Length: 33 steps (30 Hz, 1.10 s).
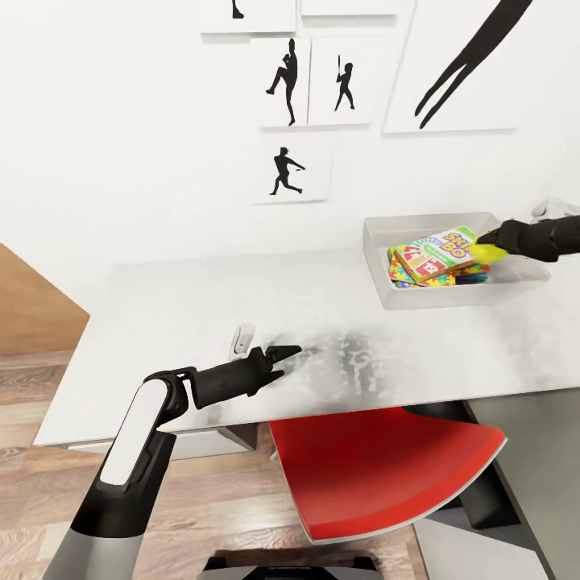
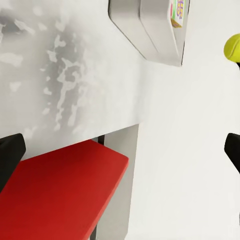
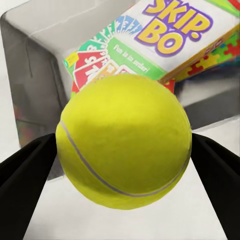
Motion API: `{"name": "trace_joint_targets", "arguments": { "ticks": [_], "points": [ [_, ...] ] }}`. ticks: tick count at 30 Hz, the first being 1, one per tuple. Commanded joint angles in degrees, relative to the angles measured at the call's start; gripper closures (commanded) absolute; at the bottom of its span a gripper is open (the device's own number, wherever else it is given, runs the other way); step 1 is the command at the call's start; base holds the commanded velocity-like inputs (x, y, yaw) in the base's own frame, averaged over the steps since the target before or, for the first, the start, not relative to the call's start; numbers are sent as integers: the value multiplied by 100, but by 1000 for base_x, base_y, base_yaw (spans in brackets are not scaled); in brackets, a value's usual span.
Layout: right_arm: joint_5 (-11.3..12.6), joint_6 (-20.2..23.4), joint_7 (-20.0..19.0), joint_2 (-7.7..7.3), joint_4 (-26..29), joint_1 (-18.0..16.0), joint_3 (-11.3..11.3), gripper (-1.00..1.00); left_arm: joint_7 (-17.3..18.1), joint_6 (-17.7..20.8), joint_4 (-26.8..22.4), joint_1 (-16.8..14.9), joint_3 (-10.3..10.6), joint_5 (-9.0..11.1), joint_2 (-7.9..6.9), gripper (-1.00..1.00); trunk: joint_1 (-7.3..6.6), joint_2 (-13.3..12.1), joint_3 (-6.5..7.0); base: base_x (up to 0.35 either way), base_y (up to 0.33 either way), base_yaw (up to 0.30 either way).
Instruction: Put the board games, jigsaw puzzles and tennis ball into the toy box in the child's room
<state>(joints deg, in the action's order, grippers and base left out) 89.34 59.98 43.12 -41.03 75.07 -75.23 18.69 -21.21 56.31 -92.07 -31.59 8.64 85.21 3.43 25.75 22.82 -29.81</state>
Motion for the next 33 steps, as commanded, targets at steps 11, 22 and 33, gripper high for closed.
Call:
{"name": "trace_joint_targets", "arguments": {
  "ticks": [11,22,33],
  "points": [
    [-461,2,19,381,-1131,-692,29,100,39,21,-4,-8,-8,57,5,-100,3,10,-9,0,0,0],
    [-1088,2,-2,668,-1589,-927,39,100,606,38,-4,-186,-13,59,1,-100,3,10,-9,0,0,0],
    [-1358,-81,-11,869,-2453,-1243,55,100,85,46,3,-911,-32,319,14,-100,3,10,-9,0,0,0]
  ]
}}
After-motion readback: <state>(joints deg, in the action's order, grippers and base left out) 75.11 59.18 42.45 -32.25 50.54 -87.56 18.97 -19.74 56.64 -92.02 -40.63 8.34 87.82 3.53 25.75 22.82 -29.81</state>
